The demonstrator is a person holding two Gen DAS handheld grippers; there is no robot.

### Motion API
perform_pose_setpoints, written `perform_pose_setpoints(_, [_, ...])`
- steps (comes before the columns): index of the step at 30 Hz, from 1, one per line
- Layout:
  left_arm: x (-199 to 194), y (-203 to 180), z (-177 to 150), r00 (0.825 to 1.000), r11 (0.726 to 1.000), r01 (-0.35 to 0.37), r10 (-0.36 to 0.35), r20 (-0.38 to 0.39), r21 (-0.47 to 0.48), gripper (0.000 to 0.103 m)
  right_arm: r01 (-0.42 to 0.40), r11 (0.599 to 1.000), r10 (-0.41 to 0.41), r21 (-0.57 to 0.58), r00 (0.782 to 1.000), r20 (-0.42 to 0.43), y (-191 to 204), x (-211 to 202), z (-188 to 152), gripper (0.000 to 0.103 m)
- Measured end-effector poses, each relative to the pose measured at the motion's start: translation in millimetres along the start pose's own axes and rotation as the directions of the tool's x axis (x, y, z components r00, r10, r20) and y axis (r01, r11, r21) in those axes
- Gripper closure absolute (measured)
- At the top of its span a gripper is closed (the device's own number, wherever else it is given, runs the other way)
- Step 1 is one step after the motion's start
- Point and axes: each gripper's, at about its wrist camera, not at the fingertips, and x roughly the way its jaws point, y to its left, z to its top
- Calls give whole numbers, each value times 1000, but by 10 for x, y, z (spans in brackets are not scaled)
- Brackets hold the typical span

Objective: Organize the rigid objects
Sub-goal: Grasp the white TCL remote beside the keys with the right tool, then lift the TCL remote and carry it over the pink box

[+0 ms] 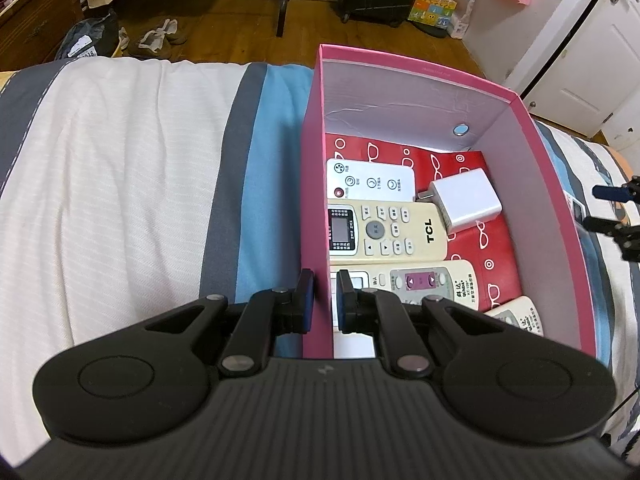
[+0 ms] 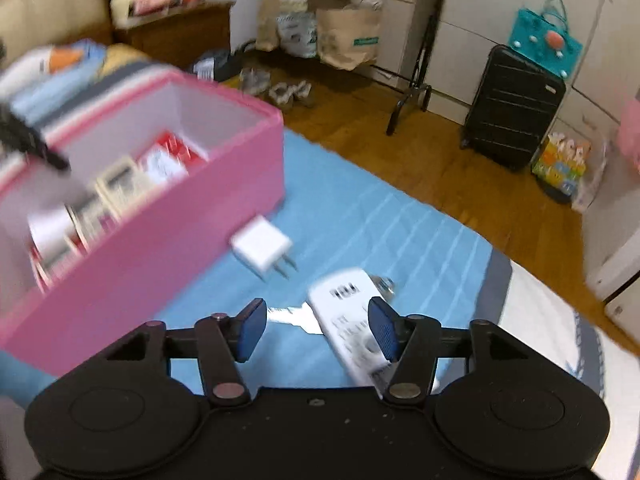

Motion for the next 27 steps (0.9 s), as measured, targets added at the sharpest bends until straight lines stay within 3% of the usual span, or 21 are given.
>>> perform_pose_setpoints(7, [18, -28, 34, 1000, 1000, -17, 18, -9, 0, 94, 42, 989, -48, -140, 998, -40, -168, 273, -32, 36])
perform_pose_setpoints(13, [30, -37, 42, 1000, 1000, -27, 27, -11, 3, 94, -18, 987, -1, -161, 994, -112, -313, 522, 56, 33])
perform_pose_setpoints(18, [39, -27, 52, 1000, 1000, -27, 26, -15, -12, 94, -8, 999, 3, -35, 987, -159, -344, 617, 10, 33])
perform_pose_setpoints(20, [46, -27, 54, 1000, 1000, -27, 27, -15, -12, 94, 16, 997, -1, 72, 980, -199, -388, 613, 31, 33])
perform_pose_setpoints(24, [59, -2, 56, 1000, 1000, -19, 19, -21, -15, 94, 126, 941, -21, 313, 947, -320, -498, 585, 96, 33])
perform_pose_setpoints(27, [60, 17, 57, 1000, 1000, -11, 11, -23, -20, 94, 129, 892, 42, 433, 931, -363, -523, 557, 54, 32])
